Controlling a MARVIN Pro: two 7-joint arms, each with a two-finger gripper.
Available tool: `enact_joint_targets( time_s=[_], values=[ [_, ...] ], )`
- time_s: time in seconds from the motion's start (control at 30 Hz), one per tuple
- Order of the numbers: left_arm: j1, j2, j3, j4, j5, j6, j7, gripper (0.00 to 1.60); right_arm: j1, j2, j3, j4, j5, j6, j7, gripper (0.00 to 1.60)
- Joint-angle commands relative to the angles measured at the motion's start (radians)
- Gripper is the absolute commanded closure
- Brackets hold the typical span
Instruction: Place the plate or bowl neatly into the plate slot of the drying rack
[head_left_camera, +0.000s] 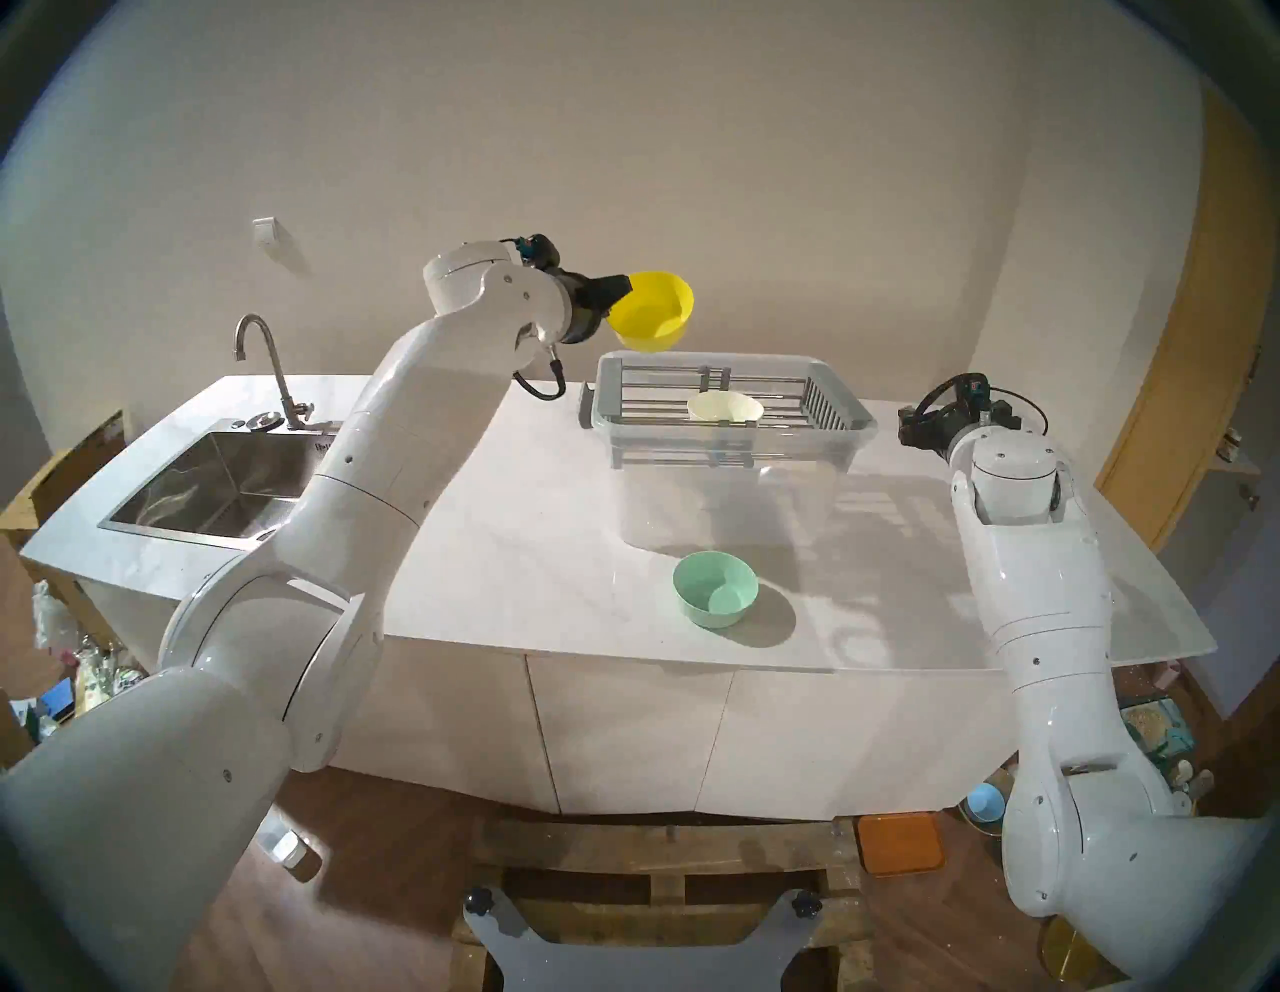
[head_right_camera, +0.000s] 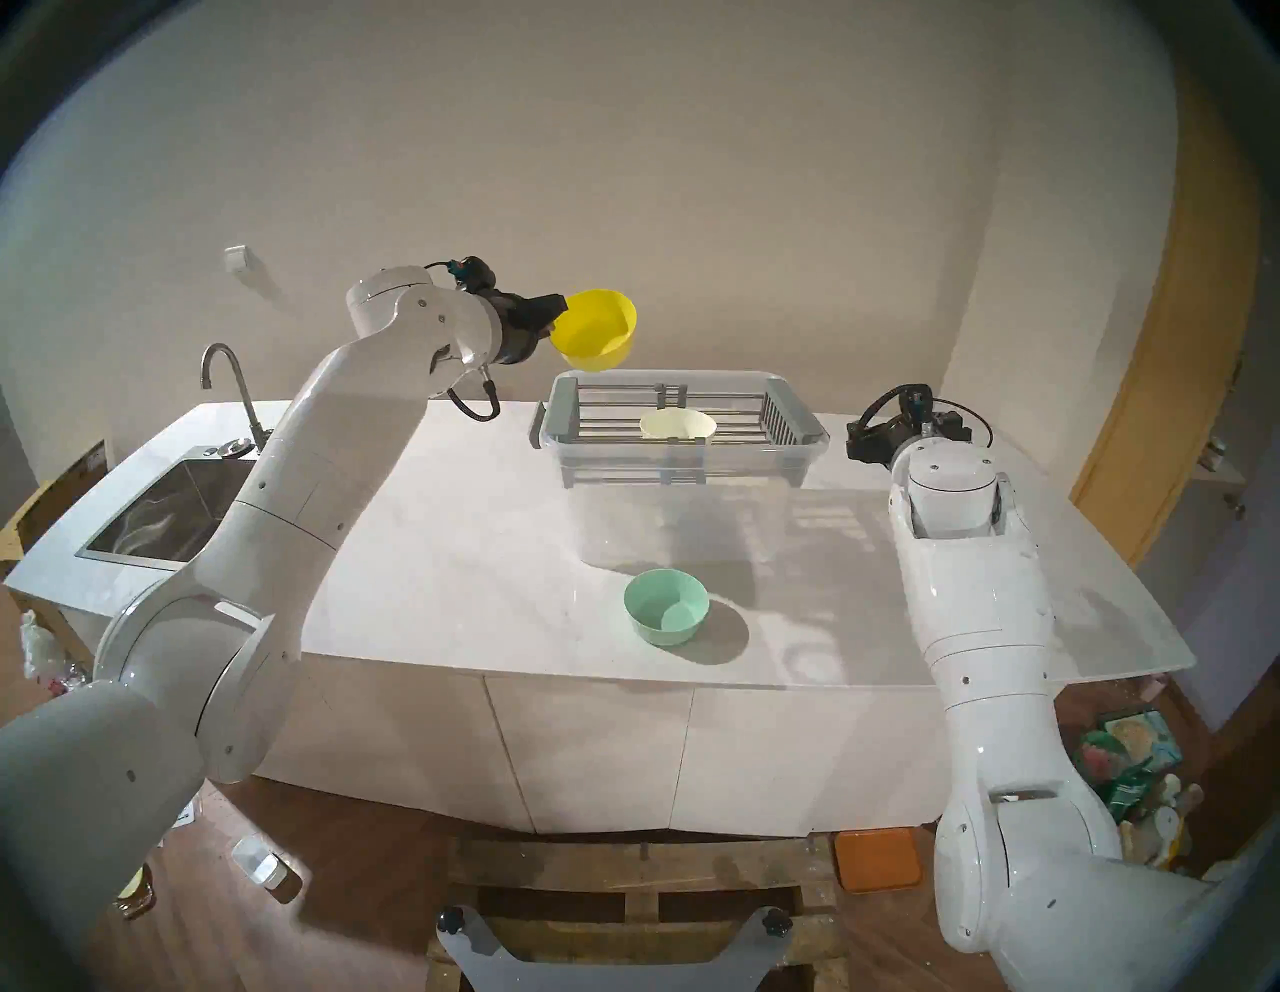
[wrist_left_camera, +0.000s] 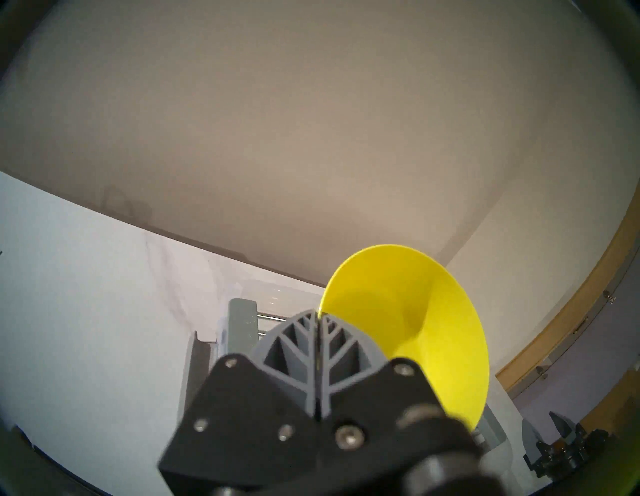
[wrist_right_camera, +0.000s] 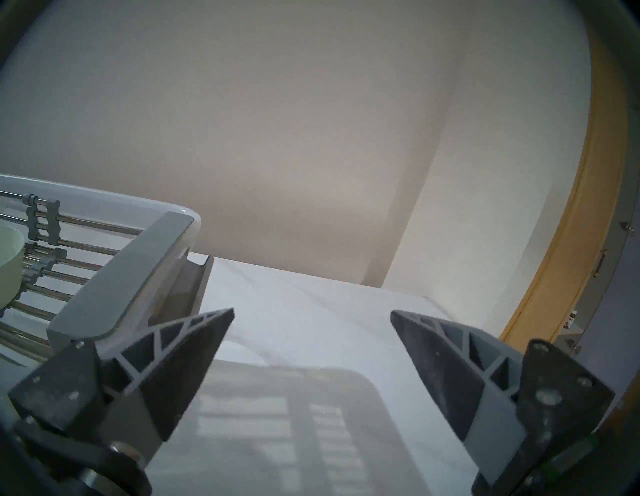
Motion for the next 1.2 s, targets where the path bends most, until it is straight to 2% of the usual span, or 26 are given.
enact_joint_targets(
  time_s=[0.0, 0.7, 1.17],
  values=[
    [-0.072, -0.049, 0.009, 0.024, -0.007, 0.0, -0.023, 1.6, 0.024, 0.003, 0.0, -0.026, -0.002, -0.017, -0.002, 0.0],
    [-0.154, -0.142, 0.081, 0.217, -0.007, -0.014, -0.048, 1.6, 0.024, 0.003, 0.0, -0.026, -0.002, -0.016, -0.002, 0.0],
    [-0.206, -0.198, 0.101, 0.355, -0.015, -0.02, -0.085, 1.6, 0.024, 0.003, 0.0, -0.026, -0.001, -0.016, -0.002, 0.0]
  ],
)
